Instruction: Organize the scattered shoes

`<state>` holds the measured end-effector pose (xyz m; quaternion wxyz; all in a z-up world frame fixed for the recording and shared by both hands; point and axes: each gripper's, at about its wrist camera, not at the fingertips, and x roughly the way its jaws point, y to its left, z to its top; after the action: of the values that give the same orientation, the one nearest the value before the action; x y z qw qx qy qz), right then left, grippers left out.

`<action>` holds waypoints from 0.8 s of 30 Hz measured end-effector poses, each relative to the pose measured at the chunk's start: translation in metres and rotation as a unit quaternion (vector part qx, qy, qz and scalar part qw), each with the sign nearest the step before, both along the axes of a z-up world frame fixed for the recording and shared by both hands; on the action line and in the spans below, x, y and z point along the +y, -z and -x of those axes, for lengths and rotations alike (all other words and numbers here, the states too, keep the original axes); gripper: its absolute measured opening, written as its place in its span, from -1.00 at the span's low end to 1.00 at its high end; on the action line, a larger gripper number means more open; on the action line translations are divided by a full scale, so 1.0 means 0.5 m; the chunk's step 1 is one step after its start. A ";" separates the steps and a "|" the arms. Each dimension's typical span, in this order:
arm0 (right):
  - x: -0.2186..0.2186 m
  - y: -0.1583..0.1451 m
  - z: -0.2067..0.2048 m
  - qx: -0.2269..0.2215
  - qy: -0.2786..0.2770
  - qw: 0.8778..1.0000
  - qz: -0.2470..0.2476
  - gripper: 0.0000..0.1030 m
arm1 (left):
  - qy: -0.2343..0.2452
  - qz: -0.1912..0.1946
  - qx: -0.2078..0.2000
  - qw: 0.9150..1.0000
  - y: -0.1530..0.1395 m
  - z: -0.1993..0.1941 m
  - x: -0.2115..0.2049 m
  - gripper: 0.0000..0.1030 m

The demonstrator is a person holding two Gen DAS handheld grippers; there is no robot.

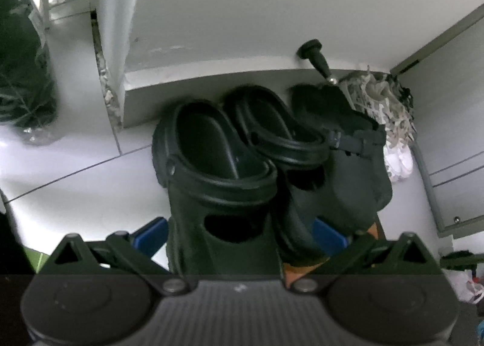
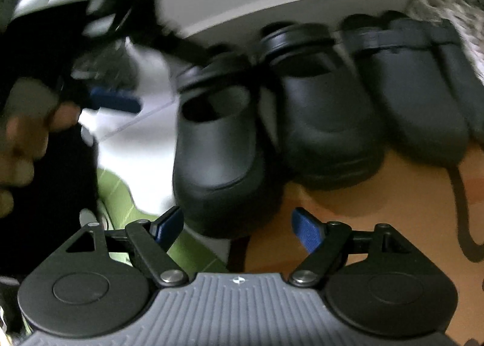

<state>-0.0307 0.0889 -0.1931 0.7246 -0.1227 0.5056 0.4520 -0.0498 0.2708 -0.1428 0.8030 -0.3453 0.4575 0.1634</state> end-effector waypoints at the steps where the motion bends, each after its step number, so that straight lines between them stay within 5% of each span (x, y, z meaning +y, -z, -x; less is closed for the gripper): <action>1: 0.009 0.007 0.005 -0.001 -0.009 1.000 0.008 0.57 | -0.003 0.003 0.001 1.000 0.002 0.000 0.002 0.99; 7: 0.040 0.022 -0.004 -0.008 -0.028 0.999 0.022 0.45 | -0.007 0.007 0.001 1.000 0.003 0.001 0.006 0.99; 24: -0.019 -0.014 -0.003 0.016 0.058 0.998 -0.022 0.45 | 0.023 -0.020 -0.019 0.999 -0.018 -0.004 -0.007 0.99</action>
<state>-0.0294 0.0796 -0.1861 0.7439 -0.0695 0.5133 0.4223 -0.0478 0.2671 -0.1338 0.8218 -0.3220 0.4463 0.1474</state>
